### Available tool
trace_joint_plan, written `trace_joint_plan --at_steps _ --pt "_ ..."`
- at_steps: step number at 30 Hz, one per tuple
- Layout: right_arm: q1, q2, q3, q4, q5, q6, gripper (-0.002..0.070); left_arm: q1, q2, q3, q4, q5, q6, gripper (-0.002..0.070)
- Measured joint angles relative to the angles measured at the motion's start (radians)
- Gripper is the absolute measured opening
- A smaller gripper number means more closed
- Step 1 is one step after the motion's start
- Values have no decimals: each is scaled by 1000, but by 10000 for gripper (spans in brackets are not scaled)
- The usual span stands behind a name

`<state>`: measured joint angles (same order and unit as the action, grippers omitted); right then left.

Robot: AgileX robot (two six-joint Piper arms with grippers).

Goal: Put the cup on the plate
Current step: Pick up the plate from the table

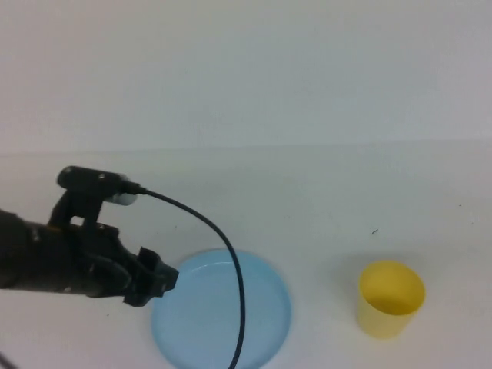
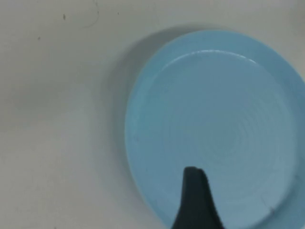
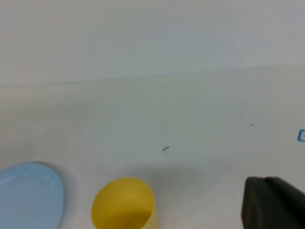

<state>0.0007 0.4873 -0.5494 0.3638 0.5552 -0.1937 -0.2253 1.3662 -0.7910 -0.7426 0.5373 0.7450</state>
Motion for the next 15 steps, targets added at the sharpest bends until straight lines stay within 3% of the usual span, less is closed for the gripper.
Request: trace_joint_plan --at_steps 4,15 --pt "0 12 6 8 -2 0 1 -24 139 -68 51 -37 -55 412" --pt "0 21 8 9 8 -16 1 -24 344 -144 116 -55 -95 401"
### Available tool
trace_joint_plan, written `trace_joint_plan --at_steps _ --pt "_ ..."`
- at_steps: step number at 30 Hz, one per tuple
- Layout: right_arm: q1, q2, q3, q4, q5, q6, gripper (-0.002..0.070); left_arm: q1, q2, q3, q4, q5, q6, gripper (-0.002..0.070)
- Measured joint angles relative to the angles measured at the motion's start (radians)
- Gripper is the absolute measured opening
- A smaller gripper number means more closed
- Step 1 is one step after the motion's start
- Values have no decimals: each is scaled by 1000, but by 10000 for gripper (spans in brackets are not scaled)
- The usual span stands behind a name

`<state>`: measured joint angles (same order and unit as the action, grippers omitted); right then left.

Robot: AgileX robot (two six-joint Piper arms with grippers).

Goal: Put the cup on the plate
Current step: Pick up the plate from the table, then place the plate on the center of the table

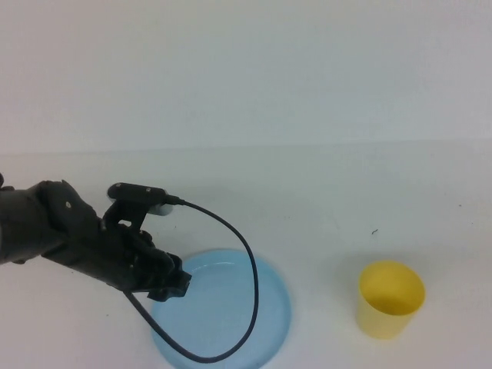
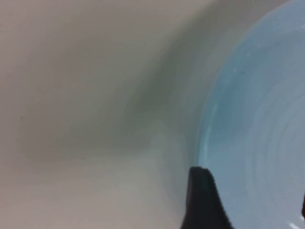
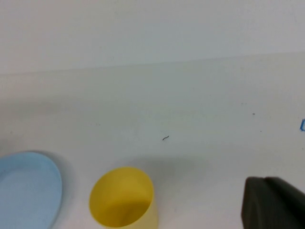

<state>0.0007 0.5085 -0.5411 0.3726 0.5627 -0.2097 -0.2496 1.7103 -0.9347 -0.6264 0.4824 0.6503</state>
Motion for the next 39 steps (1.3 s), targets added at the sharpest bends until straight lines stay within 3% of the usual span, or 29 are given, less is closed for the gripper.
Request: trace_joint_plan --at_steps 8,13,18,23,29,39 --pt "0 0 0 0 2 -2 1 0 47 -9 22 3 0 232" --pt "0 0 0 2 2 -2 1 0 76 -9 28 -1 9 162" --pt "0 0 0 2 2 -2 1 0 91 -10 51 -6 27 2" --pt "0 0 0 2 2 -2 1 0 89 -46 44 21 26 1" --pt "0 0 0 2 17 -11 1 0 73 -173 -108 198 79 1" --pt "0 4 0 4 85 -108 1 -62 131 -218 -90 211 75 1"
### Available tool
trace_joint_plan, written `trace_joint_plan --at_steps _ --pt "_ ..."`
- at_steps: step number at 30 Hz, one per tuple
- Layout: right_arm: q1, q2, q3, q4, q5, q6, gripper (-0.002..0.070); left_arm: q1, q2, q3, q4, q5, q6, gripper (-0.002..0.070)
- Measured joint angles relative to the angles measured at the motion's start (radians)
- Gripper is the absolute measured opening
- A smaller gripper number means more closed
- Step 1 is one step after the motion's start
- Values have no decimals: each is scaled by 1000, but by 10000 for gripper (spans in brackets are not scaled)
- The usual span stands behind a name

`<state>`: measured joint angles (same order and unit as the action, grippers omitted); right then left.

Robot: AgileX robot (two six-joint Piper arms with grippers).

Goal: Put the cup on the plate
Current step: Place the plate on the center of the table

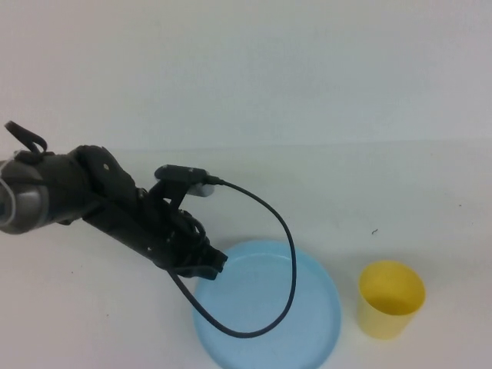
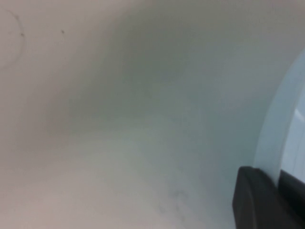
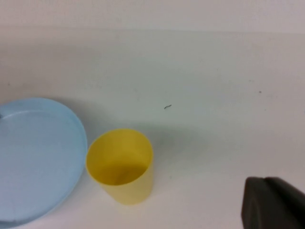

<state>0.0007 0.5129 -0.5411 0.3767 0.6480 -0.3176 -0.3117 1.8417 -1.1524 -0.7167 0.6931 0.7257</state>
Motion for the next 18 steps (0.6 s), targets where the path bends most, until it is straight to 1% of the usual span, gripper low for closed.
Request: trace_joint_plan --at_steps 3,6,9,11,13,15,16,18 --pt "0 27 0 12 12 -35 1 -24 26 -2 -2 -20 0 1" --pt "0 73 0 45 17 -75 1 -51 31 -2 -5 -76 0 1" --pt "0 140 0 98 17 -156 1 -61 31 -6 0 -101 -16 14" --pt "0 193 0 162 26 -264 11 -61 31 -12 23 -97 -16 67" --pt "0 249 0 240 46 -364 58 -61 31 -17 33 -97 -10 174" --pt "0 310 -4 328 76 -462 130 -58 31 -21 33 -97 -13 288" --pt "0 346 -12 362 94 -503 177 -56 29 -26 36 -95 -10 335" --pt "0 417 -35 396 128 -555 271 -48 23 -36 74 -71 -4 377"
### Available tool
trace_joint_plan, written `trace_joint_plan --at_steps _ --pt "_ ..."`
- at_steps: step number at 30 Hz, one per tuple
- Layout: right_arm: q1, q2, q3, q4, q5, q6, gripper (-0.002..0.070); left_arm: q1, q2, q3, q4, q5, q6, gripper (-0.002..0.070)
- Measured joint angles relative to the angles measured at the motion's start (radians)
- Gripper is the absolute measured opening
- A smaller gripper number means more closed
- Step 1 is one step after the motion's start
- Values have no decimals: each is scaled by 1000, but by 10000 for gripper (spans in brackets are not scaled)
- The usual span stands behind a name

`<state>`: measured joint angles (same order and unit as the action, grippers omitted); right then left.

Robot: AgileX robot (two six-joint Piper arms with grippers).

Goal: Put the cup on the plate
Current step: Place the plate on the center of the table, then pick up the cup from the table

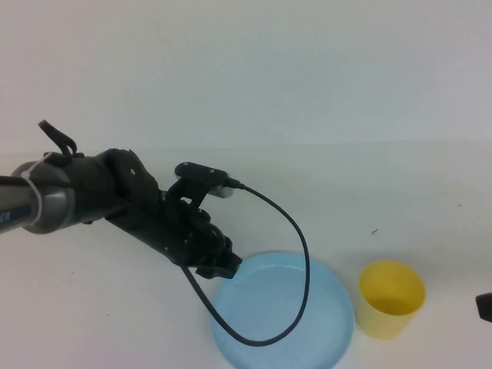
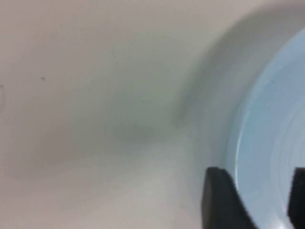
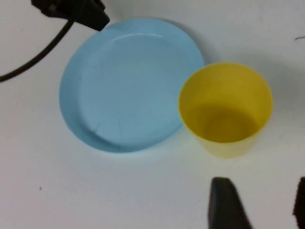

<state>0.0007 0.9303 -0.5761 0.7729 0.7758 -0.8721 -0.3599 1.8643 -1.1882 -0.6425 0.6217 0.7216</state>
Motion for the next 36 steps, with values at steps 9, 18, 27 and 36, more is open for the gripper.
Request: trace_joint_plan --at_steps 9,18,27,36 --pt "99 254 -203 -56 -25 42 421 52 -195 -4 107 21 -46 4" --pt "250 528 -380 -399 -69 311 425 41 -566 125 95 -42 -28 1" --pt "283 761 -484 -433 -87 330 412 41 -837 326 120 -108 -26 1" --pt "285 874 -514 -486 -64 327 86 41 -1036 540 176 -209 -26 1"
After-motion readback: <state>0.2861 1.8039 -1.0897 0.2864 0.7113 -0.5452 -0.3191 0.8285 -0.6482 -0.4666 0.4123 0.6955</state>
